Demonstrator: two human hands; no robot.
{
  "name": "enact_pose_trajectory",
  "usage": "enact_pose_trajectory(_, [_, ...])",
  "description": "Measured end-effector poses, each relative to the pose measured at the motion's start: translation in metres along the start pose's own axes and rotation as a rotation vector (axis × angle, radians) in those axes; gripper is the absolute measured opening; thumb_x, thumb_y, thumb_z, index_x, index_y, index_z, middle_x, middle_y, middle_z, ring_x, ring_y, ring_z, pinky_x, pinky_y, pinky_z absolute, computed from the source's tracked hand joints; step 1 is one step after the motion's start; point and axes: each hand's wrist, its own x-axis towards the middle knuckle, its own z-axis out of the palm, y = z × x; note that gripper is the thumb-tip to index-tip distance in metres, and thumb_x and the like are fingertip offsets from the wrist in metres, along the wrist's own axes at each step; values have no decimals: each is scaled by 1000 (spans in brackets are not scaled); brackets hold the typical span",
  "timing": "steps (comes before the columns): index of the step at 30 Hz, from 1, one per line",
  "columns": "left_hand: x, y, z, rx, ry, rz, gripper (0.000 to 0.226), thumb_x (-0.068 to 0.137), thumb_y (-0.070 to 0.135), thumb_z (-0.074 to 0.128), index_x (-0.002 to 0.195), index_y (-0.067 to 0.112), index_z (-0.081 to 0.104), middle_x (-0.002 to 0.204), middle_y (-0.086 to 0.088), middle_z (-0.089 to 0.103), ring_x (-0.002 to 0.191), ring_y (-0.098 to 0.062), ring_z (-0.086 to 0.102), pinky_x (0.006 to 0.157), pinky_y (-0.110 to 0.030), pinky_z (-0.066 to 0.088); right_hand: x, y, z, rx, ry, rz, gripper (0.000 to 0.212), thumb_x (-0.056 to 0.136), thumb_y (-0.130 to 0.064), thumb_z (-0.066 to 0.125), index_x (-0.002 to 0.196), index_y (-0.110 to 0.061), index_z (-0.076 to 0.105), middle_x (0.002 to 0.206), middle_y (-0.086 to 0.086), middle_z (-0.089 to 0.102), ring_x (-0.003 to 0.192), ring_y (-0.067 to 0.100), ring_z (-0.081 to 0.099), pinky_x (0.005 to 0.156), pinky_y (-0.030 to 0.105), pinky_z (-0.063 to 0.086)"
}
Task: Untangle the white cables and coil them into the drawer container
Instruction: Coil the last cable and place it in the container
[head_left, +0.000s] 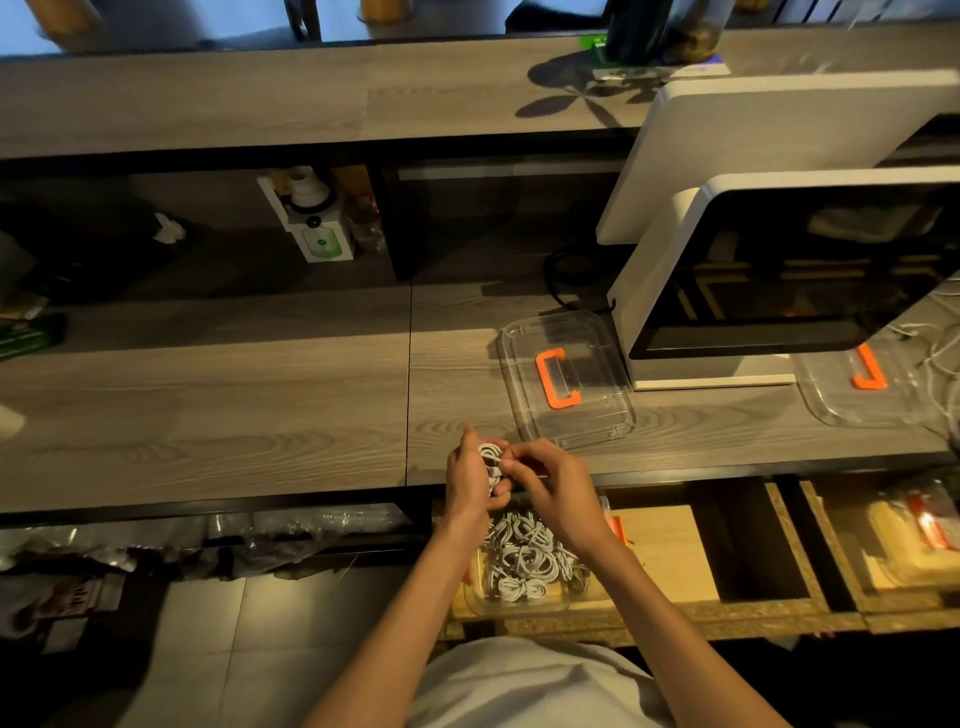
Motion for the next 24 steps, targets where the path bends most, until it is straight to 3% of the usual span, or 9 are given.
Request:
enact_pose_trajectory(4, [7,-13,-3,-8,-107,-90,53,107,50,31,96,4,54,56,-3,51,34,-10,37,30,-16,20,-6,13,-4,16,-24,72,5,96,-19,72,98,-20,76,91,-7,74,86,6,69,78,23,55])
enact_pose_trajectory(7, [14,-25,-7,28,-175,-166,55,105,53,38,106,1,53,62,-4,53,40,-11,43,30,-18,25,-12,27,-9,29,-56,139,4,95,-20,74,95,-19,77,89,-8,76,86,5,71,77,21,55])
enact_pose_trajectory(10, [17,-39,-12,177,-110,-174,51,104,45,48,134,3,48,96,-13,65,62,-20,61,38,-23,43,-21,43,-8,31,-76,173,4,94,-16,74,97,-14,77,88,-9,75,81,-1,69,74,13,51])
enact_pose_trajectory(12, [18,-47,-17,220,-94,-193,46,105,37,50,137,4,48,125,-19,61,83,-25,67,49,-29,55,-28,55,-4,16,-102,201,4,94,-17,73,98,-15,75,89,-9,75,81,2,70,72,17,55])
enact_pose_trajectory(16, [24,-73,-39,271,-101,-255,42,107,25,48,140,0,45,145,-22,49,109,-33,66,66,-37,63,-39,89,11,-5,-160,313,1,94,-20,74,93,-20,75,89,-4,76,81,11,74,72,28,62])
enact_pose_trajectory(19, [26,-90,-55,458,-71,-214,38,107,22,47,141,5,47,144,-9,48,118,-28,62,78,-36,63,-43,109,28,-16,-182,397,5,94,-16,74,89,-17,74,87,0,76,80,16,75,76,30,63])
enact_pose_trajectory(24, [34,-115,-75,678,-73,-160,39,106,12,46,144,5,49,101,4,58,86,-7,60,94,-36,58,-42,130,47,-15,-269,507,4,97,-7,68,96,-8,72,85,-3,71,78,12,72,72,17,59])
